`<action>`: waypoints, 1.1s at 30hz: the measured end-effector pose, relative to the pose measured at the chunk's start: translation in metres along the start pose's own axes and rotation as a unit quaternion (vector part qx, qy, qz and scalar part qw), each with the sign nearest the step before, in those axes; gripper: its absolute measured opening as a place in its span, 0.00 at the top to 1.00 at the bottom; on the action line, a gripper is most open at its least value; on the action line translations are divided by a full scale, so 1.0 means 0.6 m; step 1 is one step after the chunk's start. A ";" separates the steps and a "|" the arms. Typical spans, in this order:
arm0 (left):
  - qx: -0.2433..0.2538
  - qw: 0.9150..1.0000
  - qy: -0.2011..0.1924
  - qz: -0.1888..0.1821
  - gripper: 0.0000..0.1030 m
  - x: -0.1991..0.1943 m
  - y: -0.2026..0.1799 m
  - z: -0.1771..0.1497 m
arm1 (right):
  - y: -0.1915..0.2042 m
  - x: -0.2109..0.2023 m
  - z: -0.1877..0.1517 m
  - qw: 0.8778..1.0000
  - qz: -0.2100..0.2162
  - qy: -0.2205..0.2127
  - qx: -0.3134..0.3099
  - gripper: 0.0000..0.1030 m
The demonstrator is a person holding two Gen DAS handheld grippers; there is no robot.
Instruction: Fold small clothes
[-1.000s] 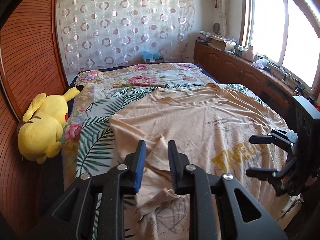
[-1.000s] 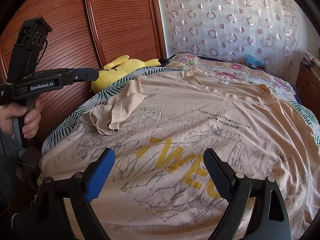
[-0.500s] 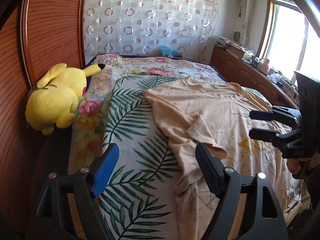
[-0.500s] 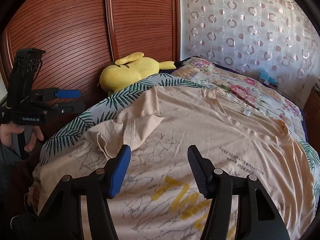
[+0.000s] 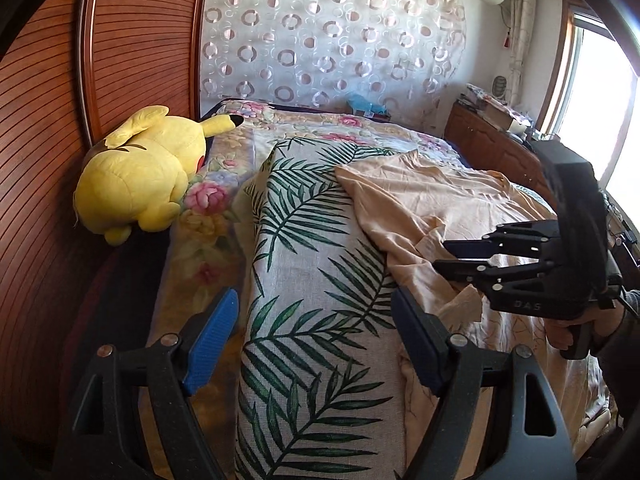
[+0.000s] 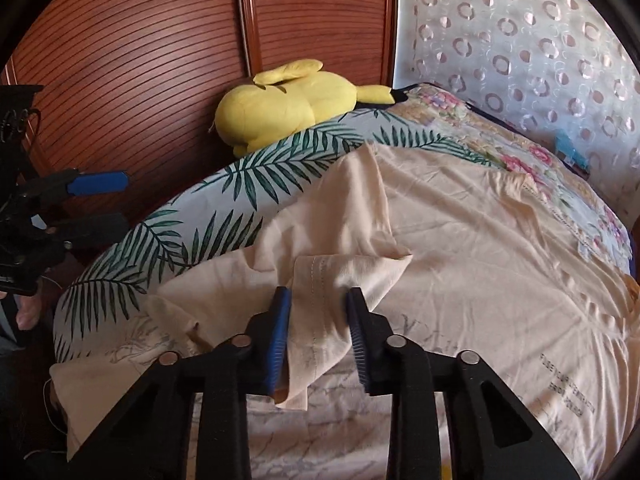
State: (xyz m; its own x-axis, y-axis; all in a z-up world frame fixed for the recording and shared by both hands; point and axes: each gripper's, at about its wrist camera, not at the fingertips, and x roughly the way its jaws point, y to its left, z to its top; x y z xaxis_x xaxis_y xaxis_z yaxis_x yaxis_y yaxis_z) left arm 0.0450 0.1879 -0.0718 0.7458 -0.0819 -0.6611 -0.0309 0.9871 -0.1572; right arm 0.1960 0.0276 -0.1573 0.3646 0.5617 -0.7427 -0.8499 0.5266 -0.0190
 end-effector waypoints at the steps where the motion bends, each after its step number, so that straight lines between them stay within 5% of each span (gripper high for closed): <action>1: -0.001 1.000 0.000 0.000 0.23 0.000 0.000 -0.001 | 0.000 0.002 0.002 1.000 -0.002 -0.004 -0.006 0.72; 5: 0.002 1.000 0.003 -0.002 0.23 0.002 -0.008 -0.007 | -0.007 0.000 0.002 1.000 0.002 -0.007 0.000 0.90; 8: 0.004 1.000 0.004 -0.007 0.23 0.005 -0.016 -0.009 | -0.017 -0.015 -0.008 1.000 0.005 -0.020 0.015 0.92; 15: 0.018 1.000 0.004 -0.021 0.23 0.009 -0.047 -0.005 | -0.053 -0.077 -0.035 0.996 -0.006 -0.063 0.059 0.92; 22: 0.033 0.999 0.006 -0.030 0.23 0.012 -0.073 0.000 | -0.078 -0.081 -0.054 0.992 -0.066 -0.051 0.091 0.79; 33: 0.058 0.997 0.021 -0.036 0.23 0.056 -0.097 0.045 | -0.101 -0.131 -0.094 0.988 -0.097 -0.048 0.106 0.78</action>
State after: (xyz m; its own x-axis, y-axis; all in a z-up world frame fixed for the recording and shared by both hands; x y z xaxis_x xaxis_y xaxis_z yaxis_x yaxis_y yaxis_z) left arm 0.0899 0.1312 -0.0650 0.7147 -0.1555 -0.6820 0.0999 0.9877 -0.1205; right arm 0.1975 -0.0848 -0.1354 0.5556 0.4902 -0.6716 -0.6654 0.7465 -0.0056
